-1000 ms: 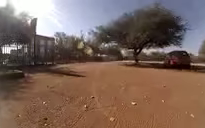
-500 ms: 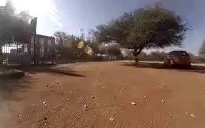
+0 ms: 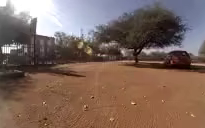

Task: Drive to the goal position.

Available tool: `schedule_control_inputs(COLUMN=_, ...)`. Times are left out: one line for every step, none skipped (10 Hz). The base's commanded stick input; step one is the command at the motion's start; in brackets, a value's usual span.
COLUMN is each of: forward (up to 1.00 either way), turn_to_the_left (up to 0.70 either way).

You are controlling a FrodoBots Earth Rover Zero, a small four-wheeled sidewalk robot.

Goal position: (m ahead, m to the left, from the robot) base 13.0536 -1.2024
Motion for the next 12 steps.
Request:
schedule_control_inputs(forward=1.00, turn_to_the_left=0.00)
schedule_control_inputs(forward=1.00, turn_to_the_left=0.00)
schedule_control_inputs(forward=1.00, turn_to_the_left=0.00)
schedule_control_inputs(forward=1.00, turn_to_the_left=0.00)
schedule_control_inputs(forward=1.00, turn_to_the_left=0.00)
schedule_control_inputs(forward=1.00, turn_to_the_left=0.00)
schedule_control_inputs(forward=1.00, turn_to_the_left=0.00)
schedule_control_inputs(forward=1.00, turn_to_the_left=0.00)
schedule_control_inputs(forward=1.00, turn_to_the_left=0.00)
schedule_control_inputs(forward=1.00, turn_to_the_left=0.00)
schedule_control_inputs(forward=1.00, turn_to_the_left=0.00)
schedule_control_inputs(forward=1.00, turn_to_the_left=0.00)
